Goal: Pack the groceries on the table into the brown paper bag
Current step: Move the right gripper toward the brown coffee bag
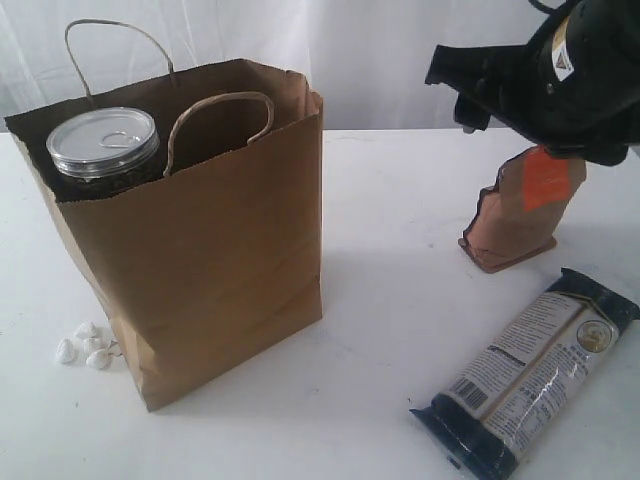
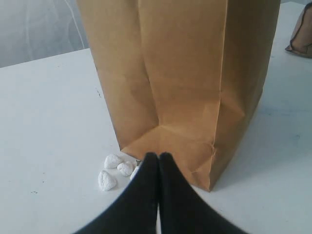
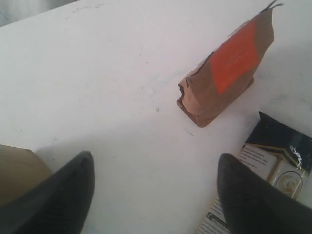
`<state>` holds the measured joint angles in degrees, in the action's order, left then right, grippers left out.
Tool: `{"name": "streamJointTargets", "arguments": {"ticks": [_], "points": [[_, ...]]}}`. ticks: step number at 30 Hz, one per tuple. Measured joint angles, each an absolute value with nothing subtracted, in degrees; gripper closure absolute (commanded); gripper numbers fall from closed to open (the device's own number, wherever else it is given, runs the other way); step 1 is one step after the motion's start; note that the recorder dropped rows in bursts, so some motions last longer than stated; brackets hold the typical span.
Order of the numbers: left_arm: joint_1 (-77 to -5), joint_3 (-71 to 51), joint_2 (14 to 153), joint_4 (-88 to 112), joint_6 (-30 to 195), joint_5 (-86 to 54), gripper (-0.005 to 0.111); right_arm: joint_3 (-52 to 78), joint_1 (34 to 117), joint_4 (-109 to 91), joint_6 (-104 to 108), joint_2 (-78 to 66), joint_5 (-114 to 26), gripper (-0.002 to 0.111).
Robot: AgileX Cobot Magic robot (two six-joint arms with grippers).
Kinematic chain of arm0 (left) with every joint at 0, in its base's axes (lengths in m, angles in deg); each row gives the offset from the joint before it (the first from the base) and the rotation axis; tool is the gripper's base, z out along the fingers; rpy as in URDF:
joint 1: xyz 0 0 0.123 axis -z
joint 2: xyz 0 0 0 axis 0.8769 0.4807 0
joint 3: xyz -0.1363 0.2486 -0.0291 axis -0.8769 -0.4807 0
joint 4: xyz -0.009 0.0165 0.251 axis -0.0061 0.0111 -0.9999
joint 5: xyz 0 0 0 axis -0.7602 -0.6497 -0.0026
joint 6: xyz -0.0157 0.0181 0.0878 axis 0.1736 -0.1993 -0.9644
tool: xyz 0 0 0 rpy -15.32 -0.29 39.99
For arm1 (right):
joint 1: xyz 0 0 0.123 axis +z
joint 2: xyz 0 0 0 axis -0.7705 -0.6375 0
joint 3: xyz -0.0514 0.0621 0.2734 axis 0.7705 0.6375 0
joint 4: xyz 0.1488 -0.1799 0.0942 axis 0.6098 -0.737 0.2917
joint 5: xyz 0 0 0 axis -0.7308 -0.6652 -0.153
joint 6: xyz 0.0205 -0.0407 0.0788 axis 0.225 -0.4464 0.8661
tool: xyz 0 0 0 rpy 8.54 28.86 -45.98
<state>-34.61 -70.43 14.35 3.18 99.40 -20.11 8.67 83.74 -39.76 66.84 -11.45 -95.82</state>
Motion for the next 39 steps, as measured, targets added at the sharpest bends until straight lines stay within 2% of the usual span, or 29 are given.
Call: {"name": "streamJointTargets", "arguments": {"ticks": [20,35,39], "points": [[-34.6,-70.4,14.4,3.2,99.4,-20.1,0.107,10.4,83.6,-41.2,64.4,-11.6,-96.1,0.042],[-34.6,-70.4,14.4,3.2,99.4,-20.1,0.107,10.4,83.6,-48.0,70.4,-11.6,-106.3,0.042],[-34.6,-70.4,14.4,3.2,99.4,-20.1,0.107,10.4,83.6,-45.8,61.1,-11.6,-105.2,0.043]]}}
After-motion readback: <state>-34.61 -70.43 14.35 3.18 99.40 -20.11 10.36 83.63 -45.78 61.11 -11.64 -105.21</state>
